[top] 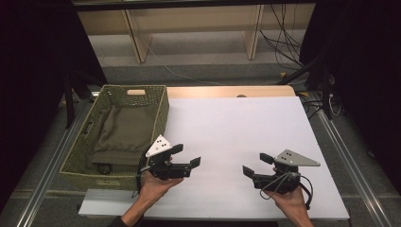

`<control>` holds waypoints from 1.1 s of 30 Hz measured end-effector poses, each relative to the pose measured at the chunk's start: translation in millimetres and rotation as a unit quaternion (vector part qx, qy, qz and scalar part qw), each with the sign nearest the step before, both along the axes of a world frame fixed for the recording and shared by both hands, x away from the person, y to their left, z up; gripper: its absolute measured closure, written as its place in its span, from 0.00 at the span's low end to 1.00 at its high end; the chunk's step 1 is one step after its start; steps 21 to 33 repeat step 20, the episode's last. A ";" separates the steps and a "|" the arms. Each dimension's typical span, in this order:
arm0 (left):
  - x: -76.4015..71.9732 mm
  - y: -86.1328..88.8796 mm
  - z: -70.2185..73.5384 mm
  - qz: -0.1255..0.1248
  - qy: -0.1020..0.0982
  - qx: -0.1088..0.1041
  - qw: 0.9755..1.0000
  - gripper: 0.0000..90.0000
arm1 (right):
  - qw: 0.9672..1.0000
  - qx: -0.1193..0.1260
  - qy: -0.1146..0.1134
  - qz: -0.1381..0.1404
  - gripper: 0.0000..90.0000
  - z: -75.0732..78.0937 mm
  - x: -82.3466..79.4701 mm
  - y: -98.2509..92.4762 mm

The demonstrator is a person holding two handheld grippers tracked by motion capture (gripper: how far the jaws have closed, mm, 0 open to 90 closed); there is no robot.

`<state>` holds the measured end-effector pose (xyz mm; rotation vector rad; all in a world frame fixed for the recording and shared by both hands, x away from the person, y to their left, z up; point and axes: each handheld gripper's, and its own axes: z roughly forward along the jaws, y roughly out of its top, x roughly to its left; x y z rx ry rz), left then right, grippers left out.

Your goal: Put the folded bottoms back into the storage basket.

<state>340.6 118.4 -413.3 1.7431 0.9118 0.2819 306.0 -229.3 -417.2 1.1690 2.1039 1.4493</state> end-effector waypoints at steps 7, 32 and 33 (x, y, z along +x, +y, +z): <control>-8.7 -2.2 -5.1 -0.002 -0.014 0.006 1.000 0.17 | 1.000 0.001 -0.014 -0.003 0.21 0.0 -5.3 -2.0; -5.8 -2.1 -9.7 0.000 -0.003 0.001 1.000 0.17 | 1.000 0.003 -0.023 -0.006 0.21 1.0 -3.6 -3.2; -5.8 -2.1 -9.7 0.000 -0.003 0.001 1.000 0.17 | 1.000 0.003 -0.023 -0.006 0.21 1.0 -3.6 -3.2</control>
